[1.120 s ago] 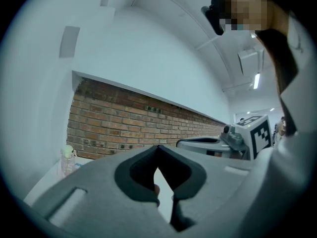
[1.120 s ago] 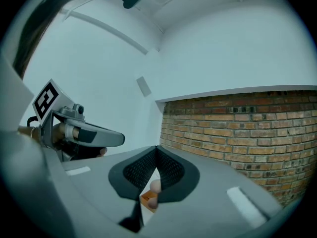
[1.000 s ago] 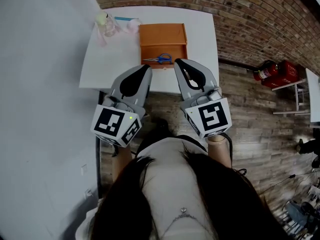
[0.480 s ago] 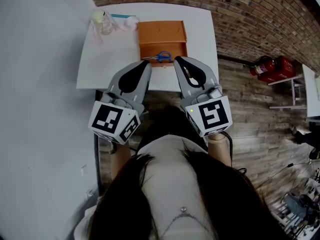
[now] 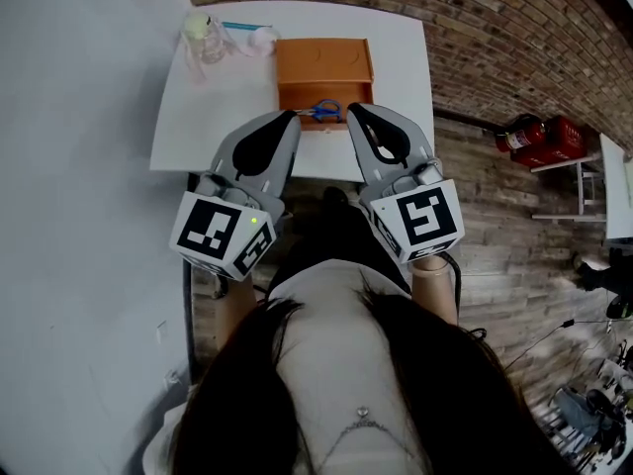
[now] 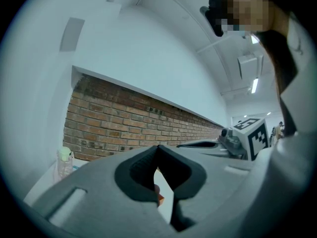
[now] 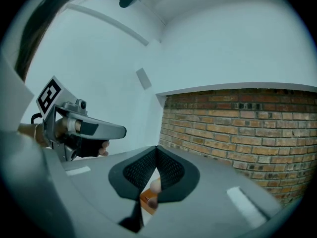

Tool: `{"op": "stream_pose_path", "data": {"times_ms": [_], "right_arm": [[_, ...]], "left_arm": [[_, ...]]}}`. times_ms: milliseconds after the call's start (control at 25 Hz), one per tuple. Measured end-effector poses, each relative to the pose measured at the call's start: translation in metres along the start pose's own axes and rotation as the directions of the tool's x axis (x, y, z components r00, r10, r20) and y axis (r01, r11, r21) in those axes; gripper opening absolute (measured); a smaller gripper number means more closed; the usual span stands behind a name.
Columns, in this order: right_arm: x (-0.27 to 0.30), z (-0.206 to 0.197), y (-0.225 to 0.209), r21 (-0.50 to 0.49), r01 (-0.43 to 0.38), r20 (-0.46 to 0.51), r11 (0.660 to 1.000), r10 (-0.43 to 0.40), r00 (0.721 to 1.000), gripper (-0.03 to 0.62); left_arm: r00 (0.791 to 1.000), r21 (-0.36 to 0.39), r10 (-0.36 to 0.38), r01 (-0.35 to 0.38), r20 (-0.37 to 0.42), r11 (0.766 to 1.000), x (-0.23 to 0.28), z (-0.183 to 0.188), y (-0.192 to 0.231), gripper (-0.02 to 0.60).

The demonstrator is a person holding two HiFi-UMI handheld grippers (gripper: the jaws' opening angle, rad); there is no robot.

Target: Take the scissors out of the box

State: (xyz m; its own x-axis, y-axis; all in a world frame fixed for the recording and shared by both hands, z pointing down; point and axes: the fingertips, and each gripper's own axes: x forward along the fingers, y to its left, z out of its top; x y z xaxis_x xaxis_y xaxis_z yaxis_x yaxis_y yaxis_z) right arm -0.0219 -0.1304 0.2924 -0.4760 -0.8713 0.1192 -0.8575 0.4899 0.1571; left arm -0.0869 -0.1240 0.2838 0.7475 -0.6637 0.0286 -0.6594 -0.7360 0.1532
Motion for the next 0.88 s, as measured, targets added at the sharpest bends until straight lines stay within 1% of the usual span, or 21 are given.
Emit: {"op": "stream_pose_path", "data": {"times_ms": [320,600,880], "right_arm": [[0.019,-0.010,-0.019,0.004,-0.038,-0.024,0.999,0.038,0.999,0.008],[0.040,-0.024,-0.038,-0.005,-0.102,-0.067,0.995,0.101,0.993,0.008],[0.063,-0.042,-0.056,0.000,-0.165,-0.116,0.986,0.164,0.980,0.008]], "left_arm": [[1.000,0.005,0.017,-0.017,0.000,1.000,0.023,0.004,0.012,0.000],[0.999,0.001,0.038,-0.038,-0.001,0.999,0.053,0.004,0.027,0.000],[0.998,-0.013,0.066,-0.066,-0.004,0.998,0.081,0.003,0.041,0.000]]}}
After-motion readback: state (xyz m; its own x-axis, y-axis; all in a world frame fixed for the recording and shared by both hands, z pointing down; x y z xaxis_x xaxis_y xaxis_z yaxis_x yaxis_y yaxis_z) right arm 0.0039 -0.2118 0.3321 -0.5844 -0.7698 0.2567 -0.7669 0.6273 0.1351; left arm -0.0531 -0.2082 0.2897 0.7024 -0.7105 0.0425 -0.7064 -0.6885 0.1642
